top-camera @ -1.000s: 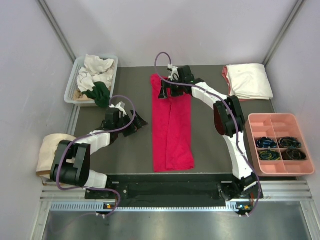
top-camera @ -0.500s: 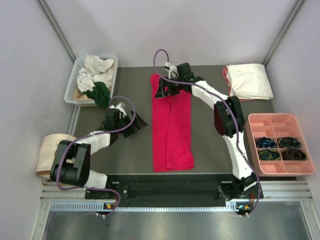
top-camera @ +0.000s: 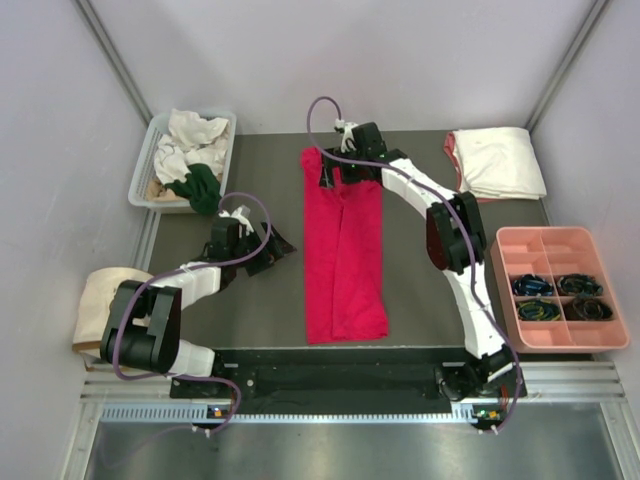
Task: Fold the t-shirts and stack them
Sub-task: Grab the bottom of the folded rectangular tshirt with both arms
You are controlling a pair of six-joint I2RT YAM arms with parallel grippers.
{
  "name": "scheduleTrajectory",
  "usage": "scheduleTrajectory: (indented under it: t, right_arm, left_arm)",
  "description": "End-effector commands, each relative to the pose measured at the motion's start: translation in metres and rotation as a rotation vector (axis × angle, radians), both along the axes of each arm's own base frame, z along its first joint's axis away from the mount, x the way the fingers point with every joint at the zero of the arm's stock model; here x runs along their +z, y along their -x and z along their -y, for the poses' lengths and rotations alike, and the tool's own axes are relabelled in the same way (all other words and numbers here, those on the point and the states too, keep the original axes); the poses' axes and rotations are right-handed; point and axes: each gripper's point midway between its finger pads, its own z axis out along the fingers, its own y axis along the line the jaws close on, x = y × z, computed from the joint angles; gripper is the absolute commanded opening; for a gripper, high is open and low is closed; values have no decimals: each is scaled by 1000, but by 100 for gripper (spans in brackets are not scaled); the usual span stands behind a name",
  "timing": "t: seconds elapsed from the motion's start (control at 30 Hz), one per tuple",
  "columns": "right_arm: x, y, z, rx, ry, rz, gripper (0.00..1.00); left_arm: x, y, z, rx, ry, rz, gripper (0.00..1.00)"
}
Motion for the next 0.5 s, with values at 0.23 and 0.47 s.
scheduleTrajectory:
  t: [0.23,0.47]
  right_arm:
    - [8,-57,15,-155,55,132,98]
    - [-20,-64,14,-161,36,68,98]
  left_arm:
    - [9,-6,2,-12,6,48,99]
    - [8,-6,2,-8,5,43,99]
